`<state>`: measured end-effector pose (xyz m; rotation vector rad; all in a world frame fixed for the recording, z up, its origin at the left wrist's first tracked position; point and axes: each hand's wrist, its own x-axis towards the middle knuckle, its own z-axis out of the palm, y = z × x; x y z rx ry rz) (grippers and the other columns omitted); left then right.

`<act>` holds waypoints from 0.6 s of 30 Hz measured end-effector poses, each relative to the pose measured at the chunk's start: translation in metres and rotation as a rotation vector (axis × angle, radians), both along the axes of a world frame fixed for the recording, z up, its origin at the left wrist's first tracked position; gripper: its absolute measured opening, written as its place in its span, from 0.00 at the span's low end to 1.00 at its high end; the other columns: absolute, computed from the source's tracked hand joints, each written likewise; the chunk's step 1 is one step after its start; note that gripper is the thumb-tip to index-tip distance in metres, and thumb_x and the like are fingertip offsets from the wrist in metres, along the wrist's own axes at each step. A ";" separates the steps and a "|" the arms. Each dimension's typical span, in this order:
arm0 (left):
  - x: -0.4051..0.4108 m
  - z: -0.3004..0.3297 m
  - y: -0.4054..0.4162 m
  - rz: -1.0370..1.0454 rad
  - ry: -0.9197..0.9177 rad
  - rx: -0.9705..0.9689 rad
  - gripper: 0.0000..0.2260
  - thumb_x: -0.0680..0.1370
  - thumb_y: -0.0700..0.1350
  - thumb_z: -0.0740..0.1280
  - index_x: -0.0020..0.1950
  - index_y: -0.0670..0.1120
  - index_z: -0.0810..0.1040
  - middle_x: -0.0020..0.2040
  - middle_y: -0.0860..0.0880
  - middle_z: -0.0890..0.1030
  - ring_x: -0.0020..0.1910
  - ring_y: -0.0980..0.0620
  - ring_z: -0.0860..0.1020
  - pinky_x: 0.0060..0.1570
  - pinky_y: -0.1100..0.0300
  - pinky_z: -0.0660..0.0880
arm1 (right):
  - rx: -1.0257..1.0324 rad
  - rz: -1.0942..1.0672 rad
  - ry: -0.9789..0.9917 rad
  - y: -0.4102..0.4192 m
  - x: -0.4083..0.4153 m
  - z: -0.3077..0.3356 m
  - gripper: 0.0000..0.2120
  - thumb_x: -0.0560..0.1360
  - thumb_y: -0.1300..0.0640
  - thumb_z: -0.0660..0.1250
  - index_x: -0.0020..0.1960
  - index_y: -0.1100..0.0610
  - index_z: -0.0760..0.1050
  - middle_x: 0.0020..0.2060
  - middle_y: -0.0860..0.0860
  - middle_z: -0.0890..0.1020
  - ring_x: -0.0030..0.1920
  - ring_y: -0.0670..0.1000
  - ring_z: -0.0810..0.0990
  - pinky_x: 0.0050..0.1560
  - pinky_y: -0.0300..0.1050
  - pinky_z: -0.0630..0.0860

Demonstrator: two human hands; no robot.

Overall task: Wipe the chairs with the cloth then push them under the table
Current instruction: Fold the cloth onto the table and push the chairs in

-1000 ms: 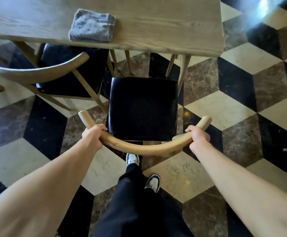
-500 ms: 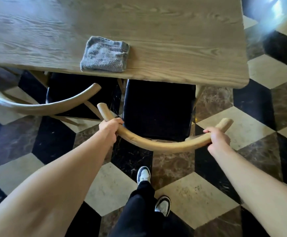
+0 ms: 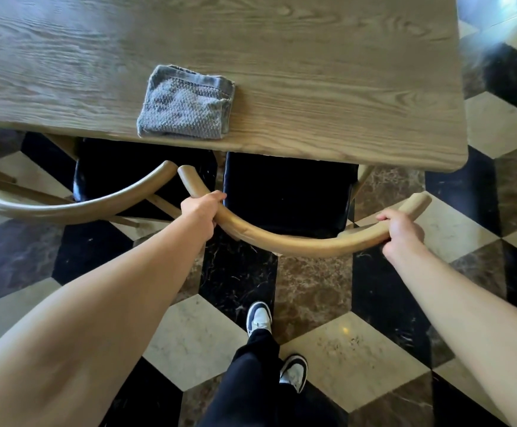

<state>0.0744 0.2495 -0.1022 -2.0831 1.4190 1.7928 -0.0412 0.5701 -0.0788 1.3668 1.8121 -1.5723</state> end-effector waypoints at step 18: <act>0.000 -0.009 0.007 -0.122 0.000 -0.070 0.23 0.72 0.54 0.76 0.60 0.44 0.73 0.46 0.46 0.79 0.42 0.49 0.79 0.34 0.58 0.74 | 0.015 -0.018 -0.004 0.010 -0.009 -0.012 0.19 0.62 0.63 0.73 0.52 0.59 0.78 0.49 0.55 0.81 0.54 0.57 0.81 0.59 0.56 0.81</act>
